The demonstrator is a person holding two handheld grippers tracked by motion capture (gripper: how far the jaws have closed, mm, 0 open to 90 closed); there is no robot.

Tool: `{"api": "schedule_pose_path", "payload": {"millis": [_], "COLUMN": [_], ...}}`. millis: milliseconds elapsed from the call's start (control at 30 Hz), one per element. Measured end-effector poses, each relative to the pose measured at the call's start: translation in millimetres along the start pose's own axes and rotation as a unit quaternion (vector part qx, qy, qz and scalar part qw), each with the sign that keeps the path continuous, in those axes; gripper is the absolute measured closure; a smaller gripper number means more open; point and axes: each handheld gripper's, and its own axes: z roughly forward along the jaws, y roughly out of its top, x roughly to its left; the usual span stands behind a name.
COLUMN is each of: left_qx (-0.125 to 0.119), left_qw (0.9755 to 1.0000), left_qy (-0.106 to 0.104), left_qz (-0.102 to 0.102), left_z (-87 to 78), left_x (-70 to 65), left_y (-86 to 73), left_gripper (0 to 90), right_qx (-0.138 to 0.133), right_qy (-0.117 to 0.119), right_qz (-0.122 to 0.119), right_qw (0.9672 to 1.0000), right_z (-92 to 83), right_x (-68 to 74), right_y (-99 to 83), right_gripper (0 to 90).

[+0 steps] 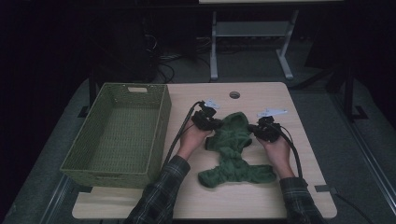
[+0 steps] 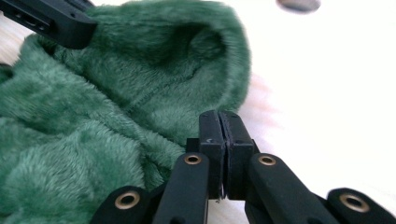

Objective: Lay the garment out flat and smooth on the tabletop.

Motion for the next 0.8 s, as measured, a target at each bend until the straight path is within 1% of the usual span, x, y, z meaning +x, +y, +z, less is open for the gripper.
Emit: {"api": "schedule_pose_path", "payload": {"millis": [33, 100, 200, 267, 300, 333, 400, 467, 500, 533, 567, 600, 700, 733, 767, 800], "left_qx": [-0.002, -0.008, -0.018, -0.014, -0.014, -0.012, -0.012, -0.011, -0.005, -0.004, -0.005, -0.002, 0.002, 0.002, 0.002, -0.001], "left_qw": [1.0, 0.9999, 0.9993, 0.9992, 0.9991, 0.999, 0.9987, 0.9984, 0.9984, 0.9983, 0.9984, 0.9984, 0.9986, 0.9984, 0.9984, 0.9985], "left_qy": [0.004, 0.008, 0.015, 0.023, 0.024, 0.026, 0.034, 0.048, 0.05, 0.05, 0.049, 0.045, 0.043, 0.043, 0.043, 0.035], "left_qz": [-0.002, -0.012, -0.028, -0.029, -0.032, -0.034, -0.036, -0.026, -0.025, -0.03, -0.029, -0.033, -0.03, -0.036, -0.036, -0.043], "left_z": [-2.9, -5.5, -3.2, 1.3, 4.9, 8.4, 14.7, 21.1, 23.7, 26.2, 28.3, 32.2, 33.3, 31.7, 31.7, 26.6], "left_x": [2.8, 8.3, 15.2, 19.0, 21.4, 23.6, 26.7, 26.4, 27.0, 28.1, 29.5, 30.7, 30.8, 31.3, 31.3, 32.6], "left_y": [-2.4, -8.7, -18.7, -24.0, -26.4, -28.3, -30.7, -31.7, -32.2, -33.0, -33.9, -35.2, -35.5, -35.2, -35.2, -33.7], "left_gripper": [83.5, 84.1, 85.0, 85.5, 85.7, 85.8, 86.3, 86.7, 86.9, 86.8, 86.8, 86.6, 84.8, 81.0, 76.8, 72.7], "right_qx": [-0.006, -0.016, -0.022, -0.019, -0.015, -0.01, -0.002, 0.007, 0.012, 0.017, 0.022, 0.022, 0.028, 0.032, 0.032, 0.03], "right_qy": [-0.001, -0.002, 0.0, 0.002, 0.001, -0.002, -0.003, -0.009, -0.013, -0.015, -0.016, -0.018, -0.017, -0.016, -0.016, -0.008], "right_qz": [-0.001, 0.003, 0.012, 0.016, 0.016, 0.013, 0.017, 0.013, 0.012, 0.01, 0.012, 0.013, 0.012, 0.013, 0.013, 0.019], "right_qw": [1.0, 0.9999, 0.9997, 0.9997, 0.9998, 0.9999, 0.9999, 0.9999, 0.9998, 0.9997, 0.9996, 0.9995, 0.9994, 0.9993, 0.9993, 0.9993], "right_z": [-3.4, -8.4, -9.7, -6.3, -3.3, 0.2, 7.2, 14.4, 17.8, 20.9, 23.3, 25.1, 29.5, 31.2, 31.2, 29.6], "right_x": [-1.2, -3.8, -9.6, -12.5, -13.6, -14.7, -17.0, -19.2, -20.0, -21.4, -22.4, -22.9, -24.3, -23.9, -23.9, -23.9], "right_y": [1.3, 2.6, 1.1, -1.1, -2.5, -3.7, -5.4, -6.1, -6.2, -6.3, -6.4, -6.7, -9.2, -10.8, -10.8, -8.9], "right_gripper": [88.4, 88.6, 88.6, 88.7, 88.8, 88.9, 89.0, 89.0, 89.1, 89.1, 89.1, 89.1, 89.1, 87.9, 87.9, 82.7]}}
